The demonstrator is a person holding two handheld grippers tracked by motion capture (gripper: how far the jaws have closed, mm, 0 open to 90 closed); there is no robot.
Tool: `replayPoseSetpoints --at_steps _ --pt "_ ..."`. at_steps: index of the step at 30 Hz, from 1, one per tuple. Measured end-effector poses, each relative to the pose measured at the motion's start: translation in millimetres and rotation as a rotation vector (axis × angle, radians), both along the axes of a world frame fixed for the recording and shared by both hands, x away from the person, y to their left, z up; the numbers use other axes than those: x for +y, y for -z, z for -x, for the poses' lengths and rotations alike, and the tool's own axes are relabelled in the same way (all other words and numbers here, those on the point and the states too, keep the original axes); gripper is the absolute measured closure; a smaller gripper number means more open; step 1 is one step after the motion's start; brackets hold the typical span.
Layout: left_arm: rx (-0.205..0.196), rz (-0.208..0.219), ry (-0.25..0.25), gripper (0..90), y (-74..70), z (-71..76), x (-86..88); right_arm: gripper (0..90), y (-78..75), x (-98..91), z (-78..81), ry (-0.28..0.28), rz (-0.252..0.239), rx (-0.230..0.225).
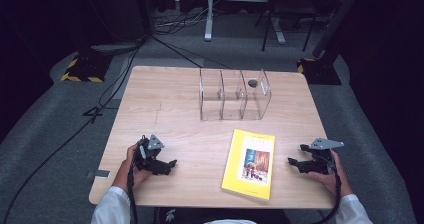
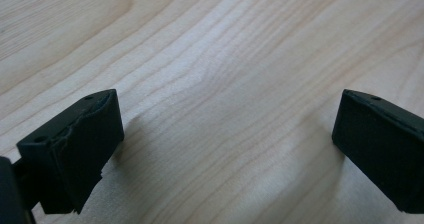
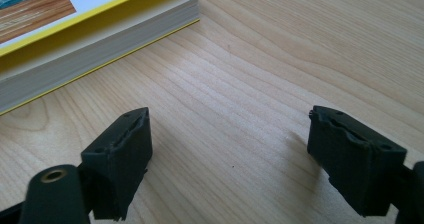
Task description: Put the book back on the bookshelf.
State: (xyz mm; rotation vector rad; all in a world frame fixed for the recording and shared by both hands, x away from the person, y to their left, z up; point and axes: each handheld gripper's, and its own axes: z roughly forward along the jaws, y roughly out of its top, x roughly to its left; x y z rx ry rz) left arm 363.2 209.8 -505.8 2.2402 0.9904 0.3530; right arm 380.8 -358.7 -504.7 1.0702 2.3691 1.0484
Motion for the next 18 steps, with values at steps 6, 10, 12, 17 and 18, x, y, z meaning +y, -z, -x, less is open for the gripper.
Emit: replayPoseSetpoints --at_steps 6,10,12,17,18 --pt "0.001 0.0 0.021 0.6 0.0 11.6 -0.5 17.9 -0.1 0.6 0.5 0.001 0.003 0.001" --pt "0.003 -0.002 0.044 0.6 -0.2 19.4 -2.6 17.1 -0.1 2.5 1.8 -0.033 0.006 0.003" --pt "0.005 0.0 0.06 0.3 0.0 22.3 -4.5 17.1 -0.3 3.8 3.0 -0.053 0.007 0.005" --pt "0.005 0.002 0.079 0.2 0.1 27.2 -12.7 17.1 -4.9 13.5 7.3 -0.133 0.049 0.039" --pt "0.003 0.002 0.084 0.2 0.2 27.6 -14.1 17.1 -5.9 16.7 8.5 -0.152 0.059 0.046"
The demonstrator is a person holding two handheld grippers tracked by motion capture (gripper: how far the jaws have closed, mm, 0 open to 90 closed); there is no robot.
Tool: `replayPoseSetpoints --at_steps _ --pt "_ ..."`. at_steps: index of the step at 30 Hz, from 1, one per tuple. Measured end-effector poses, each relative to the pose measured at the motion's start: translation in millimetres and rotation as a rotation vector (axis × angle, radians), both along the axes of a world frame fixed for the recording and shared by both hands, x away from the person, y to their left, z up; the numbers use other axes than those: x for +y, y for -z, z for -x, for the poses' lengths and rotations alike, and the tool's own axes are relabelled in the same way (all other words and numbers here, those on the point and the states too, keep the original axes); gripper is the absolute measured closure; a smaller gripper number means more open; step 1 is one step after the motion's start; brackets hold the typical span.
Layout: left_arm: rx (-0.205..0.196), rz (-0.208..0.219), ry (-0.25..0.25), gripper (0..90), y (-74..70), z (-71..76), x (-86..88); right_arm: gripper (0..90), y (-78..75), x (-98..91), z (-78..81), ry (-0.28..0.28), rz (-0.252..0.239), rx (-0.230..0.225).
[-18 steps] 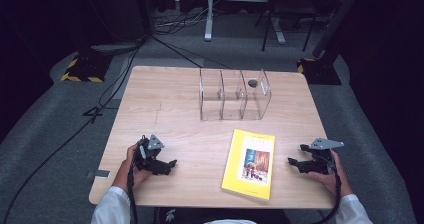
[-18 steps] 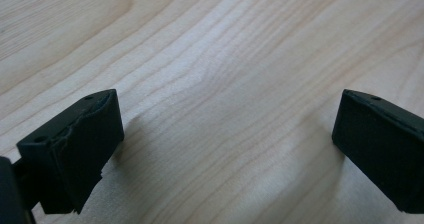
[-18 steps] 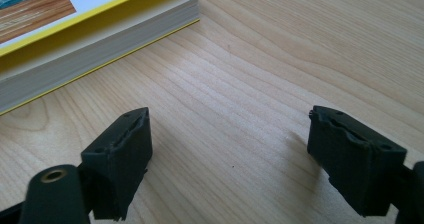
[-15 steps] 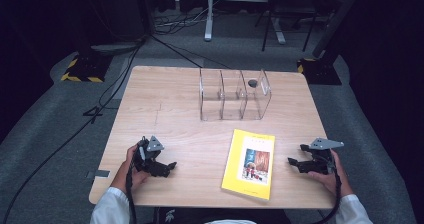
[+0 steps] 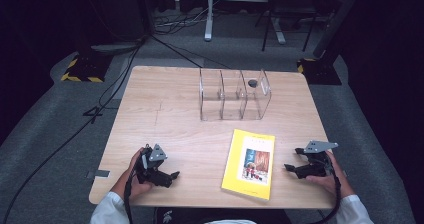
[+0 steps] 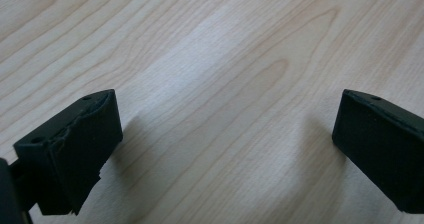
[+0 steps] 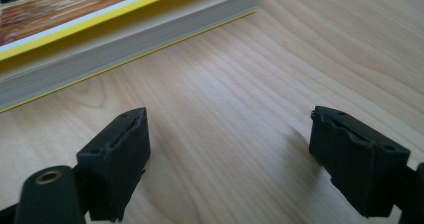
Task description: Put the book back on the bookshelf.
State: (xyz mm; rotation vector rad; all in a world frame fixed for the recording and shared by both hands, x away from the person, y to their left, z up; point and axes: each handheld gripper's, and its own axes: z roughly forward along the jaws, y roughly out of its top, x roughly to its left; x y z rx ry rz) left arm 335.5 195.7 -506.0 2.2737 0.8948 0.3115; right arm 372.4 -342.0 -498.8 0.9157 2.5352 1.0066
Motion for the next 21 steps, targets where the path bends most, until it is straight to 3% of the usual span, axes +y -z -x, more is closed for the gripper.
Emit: replayPoseSetpoints --at_steps 8,14,21 --pt "-0.002 0.0 0.102 0.2 0.0 7.4 -23.6 16.6 -8.8 27.2 9.4 -0.117 0.1 0.049" --pt "-0.001 -0.001 0.133 0.2 -0.1 10.4 -40.3 16.9 -15.3 48.6 11.4 -0.179 0.183 0.09" --pt "-0.002 0.0 0.165 0.2 0.0 11.5 -55.2 15.7 -20.1 70.3 10.3 -0.256 0.27 0.182"
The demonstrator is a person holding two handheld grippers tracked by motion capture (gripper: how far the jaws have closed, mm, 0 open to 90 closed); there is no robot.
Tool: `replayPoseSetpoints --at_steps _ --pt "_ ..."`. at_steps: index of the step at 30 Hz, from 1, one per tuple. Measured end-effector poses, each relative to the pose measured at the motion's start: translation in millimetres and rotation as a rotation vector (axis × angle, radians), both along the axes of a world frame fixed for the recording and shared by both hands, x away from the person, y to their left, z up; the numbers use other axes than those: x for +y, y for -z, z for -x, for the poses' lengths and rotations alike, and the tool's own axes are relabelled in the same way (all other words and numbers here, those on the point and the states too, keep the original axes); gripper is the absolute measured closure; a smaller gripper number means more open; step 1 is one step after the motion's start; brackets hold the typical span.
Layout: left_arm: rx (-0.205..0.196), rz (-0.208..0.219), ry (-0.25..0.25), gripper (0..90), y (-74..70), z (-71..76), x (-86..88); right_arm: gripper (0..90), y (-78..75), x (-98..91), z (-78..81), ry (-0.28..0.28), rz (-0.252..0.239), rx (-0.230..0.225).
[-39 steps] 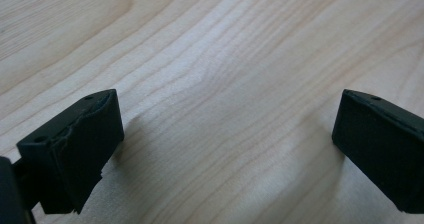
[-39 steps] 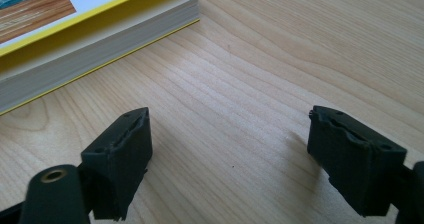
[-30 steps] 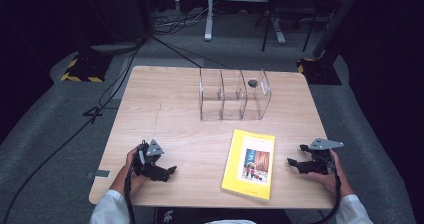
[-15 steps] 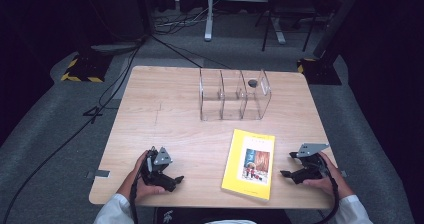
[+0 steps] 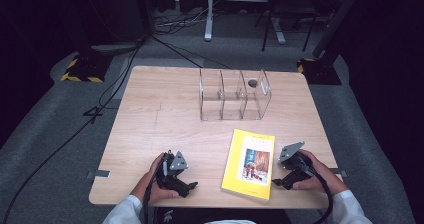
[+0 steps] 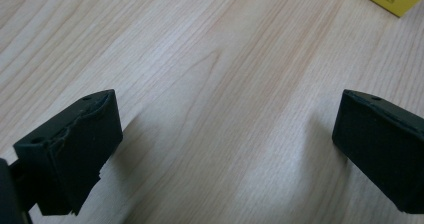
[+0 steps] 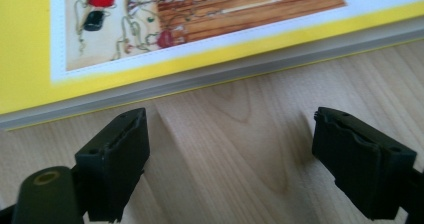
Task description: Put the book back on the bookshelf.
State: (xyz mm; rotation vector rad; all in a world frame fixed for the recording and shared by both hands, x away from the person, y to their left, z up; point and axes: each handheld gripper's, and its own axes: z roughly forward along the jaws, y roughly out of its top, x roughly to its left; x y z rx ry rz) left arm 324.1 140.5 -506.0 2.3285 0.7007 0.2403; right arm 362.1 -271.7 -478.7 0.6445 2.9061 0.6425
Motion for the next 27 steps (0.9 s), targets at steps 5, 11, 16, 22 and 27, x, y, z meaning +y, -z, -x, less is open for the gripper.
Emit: replayPoseSetpoints --at_steps 5,11,16,22,27 --pt "0.001 -0.004 0.008 0.2 -0.2 0.1 -8.7 12.3 -1.0 12.6 -0.7 -0.043 0.041 0.016" --pt "-0.002 -0.001 0.025 0.2 -0.1 0.7 -18.1 11.4 -0.4 15.6 0.6 -0.063 0.048 0.017" --pt "-0.001 0.002 0.041 0.2 0.0 0.4 -28.7 6.2 0.2 26.0 8.2 -0.149 0.075 0.025" --pt "0.002 0.0 0.058 0.3 -0.3 -0.2 -32.6 5.5 3.5 28.4 11.6 -0.134 0.01 0.003" --pt "-0.002 0.001 0.074 0.7 -0.2 0.4 -33.1 10.7 6.0 24.9 13.4 -0.113 -0.067 -0.032"
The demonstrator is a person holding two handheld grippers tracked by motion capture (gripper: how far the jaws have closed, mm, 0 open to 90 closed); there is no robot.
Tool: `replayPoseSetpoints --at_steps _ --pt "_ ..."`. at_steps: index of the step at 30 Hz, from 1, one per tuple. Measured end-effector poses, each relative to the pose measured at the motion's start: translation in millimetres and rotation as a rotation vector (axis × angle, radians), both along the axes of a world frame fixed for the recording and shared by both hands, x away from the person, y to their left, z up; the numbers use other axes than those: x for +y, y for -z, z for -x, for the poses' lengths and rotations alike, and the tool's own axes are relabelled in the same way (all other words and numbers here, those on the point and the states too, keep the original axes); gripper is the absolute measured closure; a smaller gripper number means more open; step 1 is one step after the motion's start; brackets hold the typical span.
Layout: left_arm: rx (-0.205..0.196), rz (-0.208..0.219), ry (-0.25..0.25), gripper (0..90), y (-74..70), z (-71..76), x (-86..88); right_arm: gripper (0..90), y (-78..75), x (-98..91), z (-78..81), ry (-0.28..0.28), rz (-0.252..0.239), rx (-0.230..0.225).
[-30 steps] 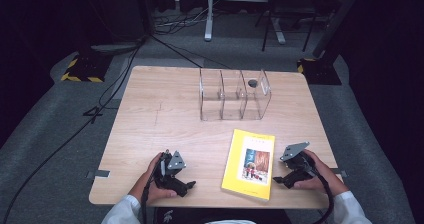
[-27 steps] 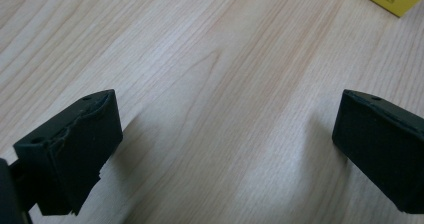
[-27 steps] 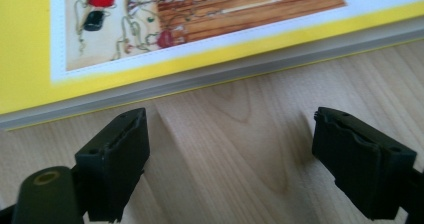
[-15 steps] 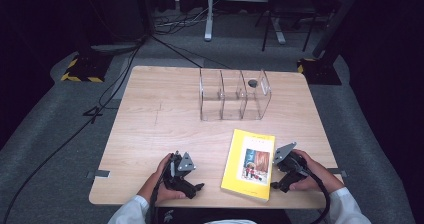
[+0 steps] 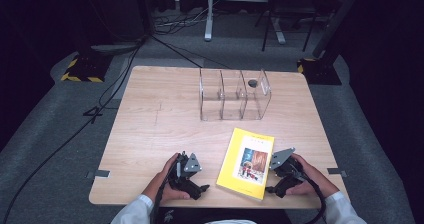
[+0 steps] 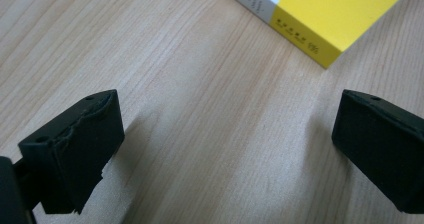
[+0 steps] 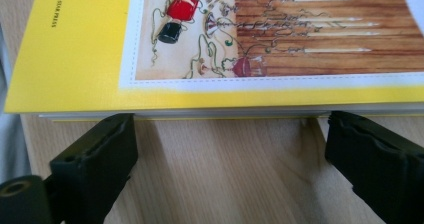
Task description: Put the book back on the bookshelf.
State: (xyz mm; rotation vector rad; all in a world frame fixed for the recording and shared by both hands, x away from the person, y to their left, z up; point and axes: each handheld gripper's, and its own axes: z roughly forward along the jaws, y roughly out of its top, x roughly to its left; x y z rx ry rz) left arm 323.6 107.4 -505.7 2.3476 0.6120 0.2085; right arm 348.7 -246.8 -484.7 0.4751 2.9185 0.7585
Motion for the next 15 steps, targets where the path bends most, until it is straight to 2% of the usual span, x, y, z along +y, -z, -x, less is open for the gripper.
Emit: replayPoseSetpoints --at_steps 3,6,10,15 --pt "0.001 0.0 -0.001 0.7 0.0 -0.2 -0.1 21.5 0.3 -6.3 -1.4 0.039 -0.069 -0.018" --pt "0.0 0.0 -0.001 0.7 0.0 -0.2 -0.1 22.1 0.7 -7.2 -1.3 0.044 -0.078 -0.023" --pt "0.001 -0.002 -0.001 0.7 -0.1 -0.1 -0.1 21.8 -1.7 -3.3 -2.3 0.046 -0.036 -0.011" --pt "0.0 -0.001 -0.001 0.6 -0.1 -0.2 -0.2 18.2 -6.6 7.5 -4.9 0.018 0.064 0.027"
